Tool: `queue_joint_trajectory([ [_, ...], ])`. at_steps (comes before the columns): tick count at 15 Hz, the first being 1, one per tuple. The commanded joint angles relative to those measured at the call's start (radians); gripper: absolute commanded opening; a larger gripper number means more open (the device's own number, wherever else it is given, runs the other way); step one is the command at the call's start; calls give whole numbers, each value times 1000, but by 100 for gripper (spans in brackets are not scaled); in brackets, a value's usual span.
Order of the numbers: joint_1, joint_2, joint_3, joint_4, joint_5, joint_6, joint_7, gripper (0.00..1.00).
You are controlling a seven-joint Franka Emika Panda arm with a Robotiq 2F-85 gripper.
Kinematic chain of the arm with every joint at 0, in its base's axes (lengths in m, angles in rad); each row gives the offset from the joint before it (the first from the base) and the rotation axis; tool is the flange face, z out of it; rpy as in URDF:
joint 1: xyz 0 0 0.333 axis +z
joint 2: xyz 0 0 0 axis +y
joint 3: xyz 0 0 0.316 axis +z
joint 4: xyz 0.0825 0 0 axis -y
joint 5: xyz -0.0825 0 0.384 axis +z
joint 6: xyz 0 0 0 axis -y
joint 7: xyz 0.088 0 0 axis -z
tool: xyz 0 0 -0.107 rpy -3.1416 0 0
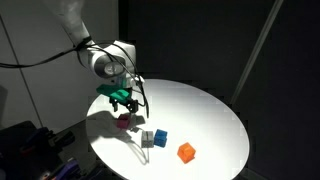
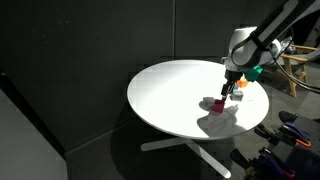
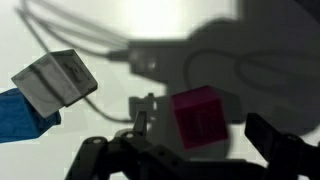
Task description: Take the pink block off of the blue block
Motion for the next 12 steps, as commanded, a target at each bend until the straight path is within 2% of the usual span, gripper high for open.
queue_joint_trajectory([
  [1, -15, -47, 15, -11, 22, 0, -30, 100],
  [9, -4, -161, 16, -37, 82, -15, -35, 100],
  [12, -1, -205, 10, -58, 101, -54, -39, 100],
])
